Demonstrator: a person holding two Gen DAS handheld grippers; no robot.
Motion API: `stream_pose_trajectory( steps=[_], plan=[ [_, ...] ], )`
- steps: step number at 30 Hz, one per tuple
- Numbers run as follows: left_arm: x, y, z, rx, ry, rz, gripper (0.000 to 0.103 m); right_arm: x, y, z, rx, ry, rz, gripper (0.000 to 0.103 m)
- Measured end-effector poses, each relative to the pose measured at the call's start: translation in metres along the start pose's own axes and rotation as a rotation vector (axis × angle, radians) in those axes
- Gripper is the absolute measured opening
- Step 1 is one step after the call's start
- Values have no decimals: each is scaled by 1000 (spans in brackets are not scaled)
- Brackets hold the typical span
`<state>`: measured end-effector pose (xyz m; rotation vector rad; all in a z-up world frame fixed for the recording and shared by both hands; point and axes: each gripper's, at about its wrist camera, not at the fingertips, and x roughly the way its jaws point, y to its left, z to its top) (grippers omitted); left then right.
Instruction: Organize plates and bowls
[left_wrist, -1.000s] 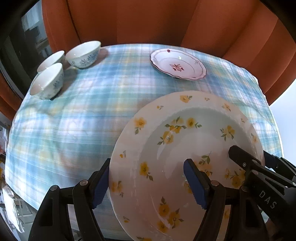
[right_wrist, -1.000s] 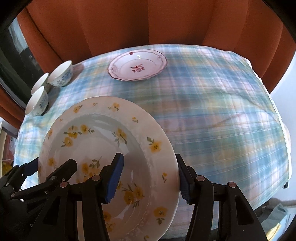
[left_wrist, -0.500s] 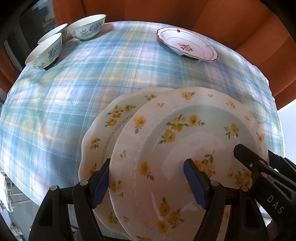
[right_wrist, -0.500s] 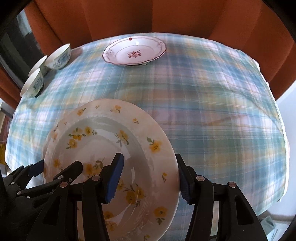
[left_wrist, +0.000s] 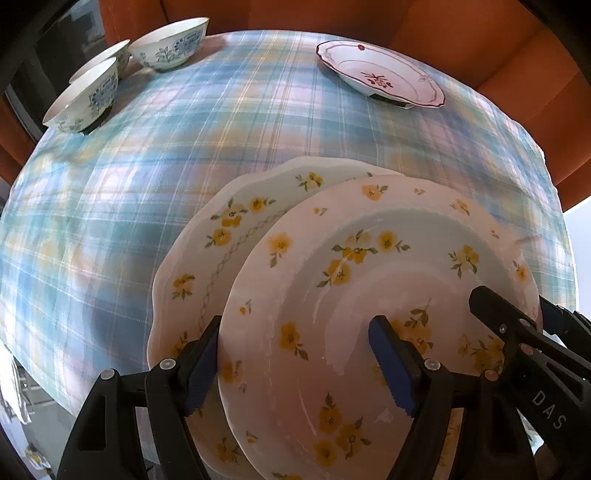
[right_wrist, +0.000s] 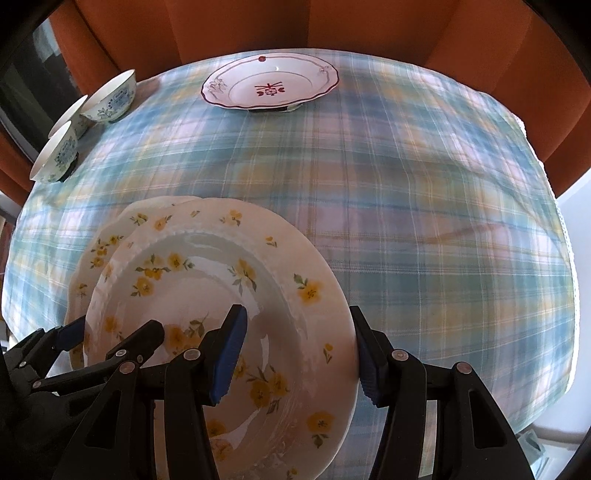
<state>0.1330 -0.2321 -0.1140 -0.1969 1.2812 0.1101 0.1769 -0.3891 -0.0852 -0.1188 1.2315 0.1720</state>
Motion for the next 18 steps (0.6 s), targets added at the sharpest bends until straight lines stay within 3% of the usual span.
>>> stream_pose_trajectory(
  steps=[11, 18],
  plan=[
    [-2, -7, -1, 16, -28, 81, 81, 0, -2, -3, -3, -10, 12, 54],
    [-6, -22, -1, 60, -59, 183, 82, -5, -12, -6, 22, -40, 59, 41]
  ],
)
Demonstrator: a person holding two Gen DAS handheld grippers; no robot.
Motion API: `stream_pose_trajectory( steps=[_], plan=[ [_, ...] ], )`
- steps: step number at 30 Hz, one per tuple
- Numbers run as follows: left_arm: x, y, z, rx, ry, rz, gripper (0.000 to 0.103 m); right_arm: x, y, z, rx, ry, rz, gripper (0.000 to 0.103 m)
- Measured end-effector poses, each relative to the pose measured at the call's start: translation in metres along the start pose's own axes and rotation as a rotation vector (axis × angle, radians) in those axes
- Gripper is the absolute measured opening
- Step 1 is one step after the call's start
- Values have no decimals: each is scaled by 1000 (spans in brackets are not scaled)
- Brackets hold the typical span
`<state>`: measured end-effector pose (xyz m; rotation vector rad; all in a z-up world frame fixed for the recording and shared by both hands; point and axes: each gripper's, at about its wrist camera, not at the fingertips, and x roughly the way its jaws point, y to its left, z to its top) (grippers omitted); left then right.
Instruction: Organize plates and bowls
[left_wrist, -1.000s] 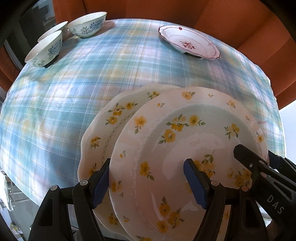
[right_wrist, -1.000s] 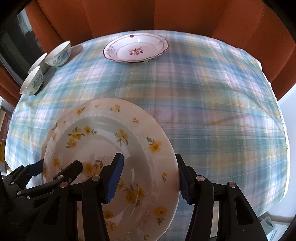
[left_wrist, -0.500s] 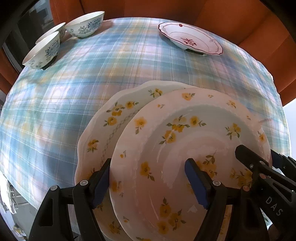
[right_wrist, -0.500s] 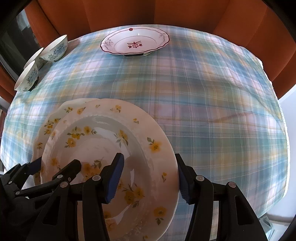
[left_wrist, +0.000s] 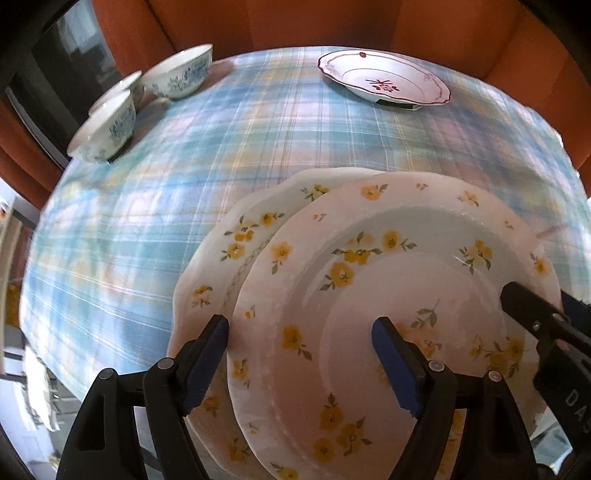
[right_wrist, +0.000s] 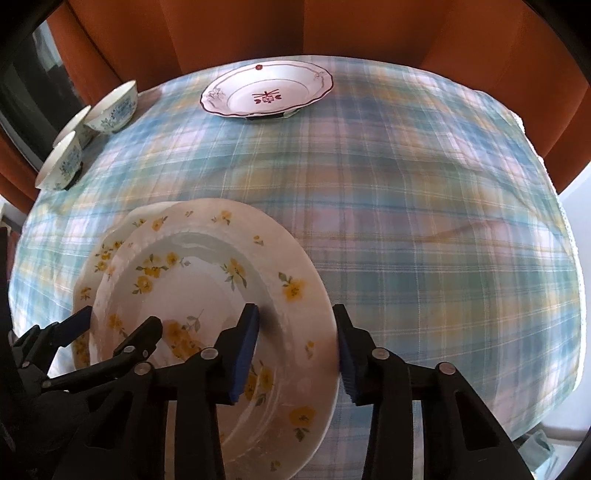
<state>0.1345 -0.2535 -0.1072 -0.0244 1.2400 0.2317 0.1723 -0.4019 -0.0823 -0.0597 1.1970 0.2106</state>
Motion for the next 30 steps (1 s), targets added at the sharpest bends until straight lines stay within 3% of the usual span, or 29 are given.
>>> stream_pose_trajectory(
  steps=[9, 14, 20, 30],
  plan=[
    [-14, -4, -13, 38, 9, 38, 82, 6, 5, -2, -26, 7, 46, 40],
    [-16, 6, -14, 3, 13, 46, 82, 14, 17, -4, -50, 32, 78, 40],
    [-14, 13, -9, -6, 4, 22, 83, 20, 22, -4, -46, 47, 62, 43],
    [-13, 21, -2, 92, -19, -51, 86, 25, 29, -4, 19, 51, -2, 50]
  ],
)
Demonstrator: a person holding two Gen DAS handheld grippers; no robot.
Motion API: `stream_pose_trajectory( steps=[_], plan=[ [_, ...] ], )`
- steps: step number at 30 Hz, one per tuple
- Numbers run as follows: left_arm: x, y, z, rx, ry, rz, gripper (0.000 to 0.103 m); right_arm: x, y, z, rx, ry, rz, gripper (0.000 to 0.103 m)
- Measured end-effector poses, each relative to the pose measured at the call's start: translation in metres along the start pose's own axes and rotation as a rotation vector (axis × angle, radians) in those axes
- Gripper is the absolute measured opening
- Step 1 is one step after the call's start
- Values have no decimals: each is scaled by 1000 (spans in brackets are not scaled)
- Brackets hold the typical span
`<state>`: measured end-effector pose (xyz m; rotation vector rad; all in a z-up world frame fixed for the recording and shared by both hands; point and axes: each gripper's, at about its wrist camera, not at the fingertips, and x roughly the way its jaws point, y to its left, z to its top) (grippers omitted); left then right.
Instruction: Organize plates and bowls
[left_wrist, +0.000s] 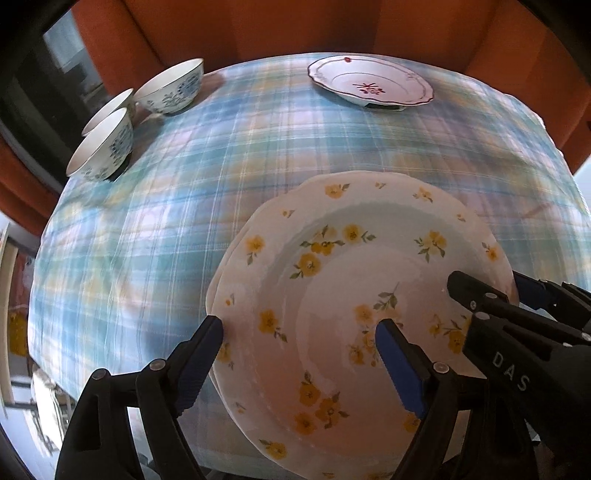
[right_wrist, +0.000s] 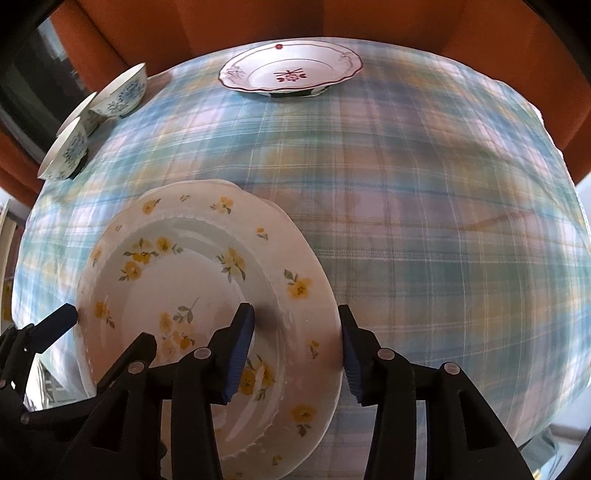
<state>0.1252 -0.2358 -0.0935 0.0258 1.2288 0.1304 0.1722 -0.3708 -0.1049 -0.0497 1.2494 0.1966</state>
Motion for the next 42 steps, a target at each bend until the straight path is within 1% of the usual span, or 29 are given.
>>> stream_pose_trajectory(
  steps=[2, 5, 7, 9, 10, 15, 18, 23, 30, 33, 38, 42],
  plan=[
    [0, 3, 1, 28, -4, -24, 86, 0, 2, 0, 17, 3, -16, 52],
    [-4, 7, 1, 68, -23, -63, 86, -2, 8, -1, 49, -1, -73, 53],
    [-8, 12, 2, 86, -36, -92, 86, -6, 13, -3, 68, -12, -101, 60],
    [-10, 21, 4, 97, -41, -121, 86, -13, 20, -3, 88, -35, -127, 69],
    [-11, 24, 5, 99, -43, -133, 86, -16, 24, -2, 93, -44, -138, 71],
    [-19, 43, 13, 121, -62, -187, 86, -34, 41, -1, 135, -75, -189, 73],
    [-25, 54, 19, 125, -79, -212, 86, -43, 52, 2, 153, -99, -197, 73],
    [-40, 63, 34, 141, -136, -222, 86, -62, 66, 12, 163, -162, -204, 73],
    [-55, 63, 64, 149, -208, -212, 86, -83, 74, 41, 159, -240, -198, 73],
    [-57, 60, 76, 135, -230, -199, 86, -86, 70, 56, 163, -259, -178, 73],
    [-55, 50, 104, 101, -254, -160, 86, -84, 58, 88, 136, -287, -146, 73],
    [-46, 36, 131, 80, -264, -124, 86, -78, 46, 113, 118, -302, -132, 73]
  ],
)
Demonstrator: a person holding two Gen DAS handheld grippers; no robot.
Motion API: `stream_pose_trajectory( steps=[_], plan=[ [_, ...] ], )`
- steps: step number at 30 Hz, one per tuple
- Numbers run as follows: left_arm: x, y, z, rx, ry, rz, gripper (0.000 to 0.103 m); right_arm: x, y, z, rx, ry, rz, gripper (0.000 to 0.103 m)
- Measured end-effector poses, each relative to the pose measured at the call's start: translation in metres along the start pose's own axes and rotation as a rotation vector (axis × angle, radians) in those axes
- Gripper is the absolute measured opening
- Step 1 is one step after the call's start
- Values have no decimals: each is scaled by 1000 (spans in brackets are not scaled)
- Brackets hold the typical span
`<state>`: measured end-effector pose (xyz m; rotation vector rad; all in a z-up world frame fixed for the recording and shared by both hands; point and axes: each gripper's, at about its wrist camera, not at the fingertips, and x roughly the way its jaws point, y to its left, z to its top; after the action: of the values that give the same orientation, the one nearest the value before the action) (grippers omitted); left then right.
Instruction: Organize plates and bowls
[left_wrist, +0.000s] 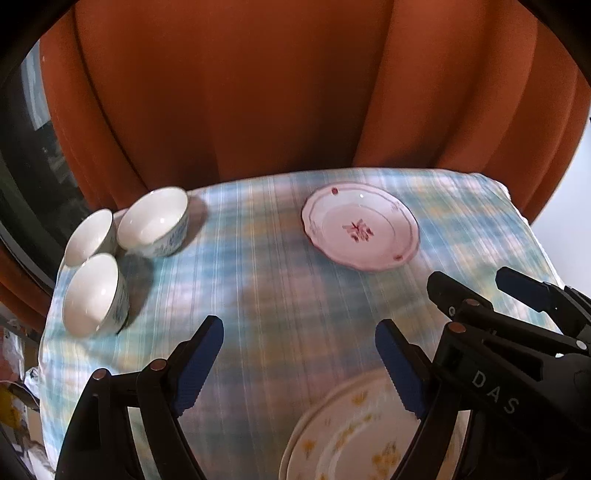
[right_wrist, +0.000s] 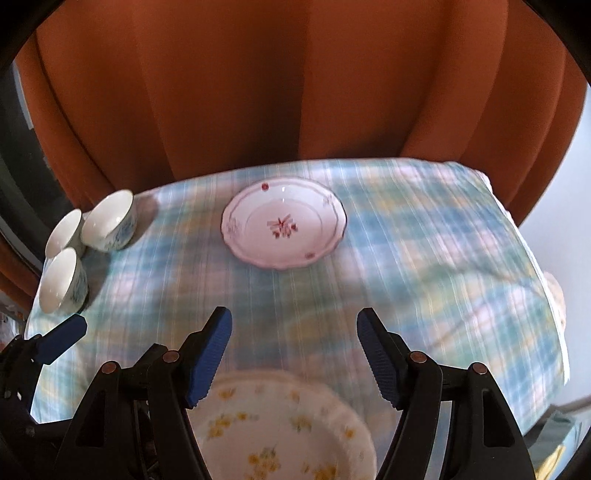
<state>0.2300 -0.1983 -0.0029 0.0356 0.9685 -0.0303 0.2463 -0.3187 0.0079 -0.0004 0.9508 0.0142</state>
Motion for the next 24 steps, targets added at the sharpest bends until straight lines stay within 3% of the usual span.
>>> stream_pose_trajectory(
  steps=[11, 24],
  plan=[
    [71, -32, 60, -53, 0, 92, 85, 69, -34, 62, -15, 1, 61, 73],
    [165, -46, 91, -76, 79, 179, 82, 170, -52, 96, -15, 68, 101, 74]
  ],
)
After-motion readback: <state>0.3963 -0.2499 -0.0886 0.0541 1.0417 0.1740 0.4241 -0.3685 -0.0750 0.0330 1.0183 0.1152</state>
